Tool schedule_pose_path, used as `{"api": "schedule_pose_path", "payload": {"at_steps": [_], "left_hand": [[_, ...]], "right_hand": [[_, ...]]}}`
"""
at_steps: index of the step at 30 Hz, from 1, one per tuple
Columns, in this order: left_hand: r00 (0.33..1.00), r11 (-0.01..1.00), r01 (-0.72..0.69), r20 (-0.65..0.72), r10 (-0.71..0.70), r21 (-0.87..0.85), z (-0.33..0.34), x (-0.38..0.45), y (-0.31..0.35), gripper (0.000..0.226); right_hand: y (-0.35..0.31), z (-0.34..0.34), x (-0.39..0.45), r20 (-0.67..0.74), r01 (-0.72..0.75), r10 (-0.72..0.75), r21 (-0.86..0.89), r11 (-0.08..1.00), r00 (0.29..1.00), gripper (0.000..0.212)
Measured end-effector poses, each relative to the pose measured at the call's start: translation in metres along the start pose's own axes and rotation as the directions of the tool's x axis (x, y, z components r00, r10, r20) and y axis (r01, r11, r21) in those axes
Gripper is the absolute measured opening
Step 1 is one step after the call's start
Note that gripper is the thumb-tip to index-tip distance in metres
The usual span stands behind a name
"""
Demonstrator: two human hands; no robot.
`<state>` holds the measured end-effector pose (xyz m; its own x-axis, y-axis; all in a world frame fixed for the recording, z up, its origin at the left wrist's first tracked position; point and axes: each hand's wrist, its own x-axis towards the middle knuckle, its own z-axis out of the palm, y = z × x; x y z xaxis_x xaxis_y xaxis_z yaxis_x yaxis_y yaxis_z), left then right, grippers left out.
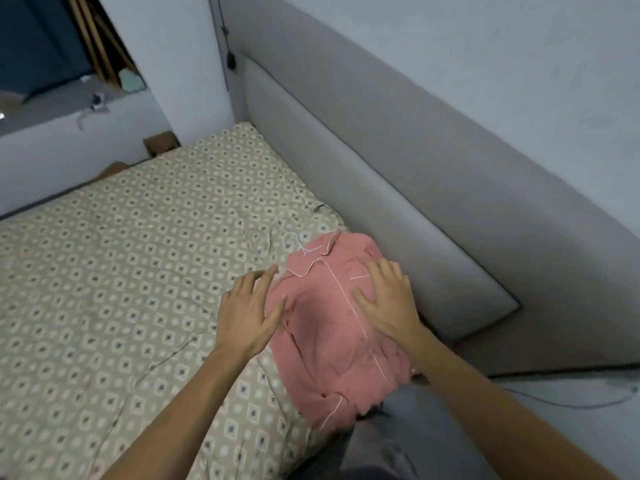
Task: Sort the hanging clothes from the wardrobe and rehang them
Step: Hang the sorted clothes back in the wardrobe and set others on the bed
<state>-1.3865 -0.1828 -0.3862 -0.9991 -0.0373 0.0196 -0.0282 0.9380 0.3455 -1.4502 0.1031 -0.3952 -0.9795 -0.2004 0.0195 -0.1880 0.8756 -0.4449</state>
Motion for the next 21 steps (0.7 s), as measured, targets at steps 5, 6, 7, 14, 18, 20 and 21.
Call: {"api": "schedule_pose_path", "payload": {"at_steps": [5, 6, 7, 14, 18, 20, 21], "left_hand": [[0.978, 0.982, 0.188, 0.086, -0.19, 0.031, 0.06, 0.086, 0.0, 0.071], [0.968, 0.974, 0.226, 0.106, -0.227, 0.021, 0.075, 0.105, -0.001, 0.072], [0.953, 0.963, 0.271, 0.135, -0.27, 0.011, 0.092, 0.123, -0.004, 0.072], [0.746, 0.786, 0.614, 0.38, -0.547, -0.074, 0.217, 0.201, -0.039, 0.06], [0.66, 0.674, 0.716, 0.493, -0.567, -0.183, 0.25, 0.207, -0.055, 0.091], [0.647, 0.669, 0.722, 0.513, -0.564, -0.176, 0.263, 0.209, -0.06, 0.077], [0.643, 0.667, 0.726, 0.507, -0.574, -0.168, 0.269, 0.21, -0.063, 0.07]], "right_hand": [[0.065, 0.039, 0.133, 0.157, 0.092, -0.086, -0.033, 0.995, 0.984, 0.059], [0.077, 0.05, 0.157, 0.191, 0.116, -0.106, -0.044, 0.992, 0.976, 0.059], [0.088, 0.063, 0.18, 0.231, 0.135, -0.119, -0.054, 0.989, 0.966, 0.059], [0.146, 0.164, 0.294, 0.501, 0.267, -0.165, -0.139, 0.954, 0.85, 0.068], [0.163, 0.207, 0.318, 0.587, 0.253, -0.135, -0.123, 0.96, 0.798, 0.076], [0.165, 0.221, 0.322, 0.592, 0.249, -0.14, -0.106, 0.963, 0.794, 0.074], [0.164, 0.225, 0.323, 0.586, 0.228, -0.134, -0.09, 0.97, 0.799, 0.07]]}}
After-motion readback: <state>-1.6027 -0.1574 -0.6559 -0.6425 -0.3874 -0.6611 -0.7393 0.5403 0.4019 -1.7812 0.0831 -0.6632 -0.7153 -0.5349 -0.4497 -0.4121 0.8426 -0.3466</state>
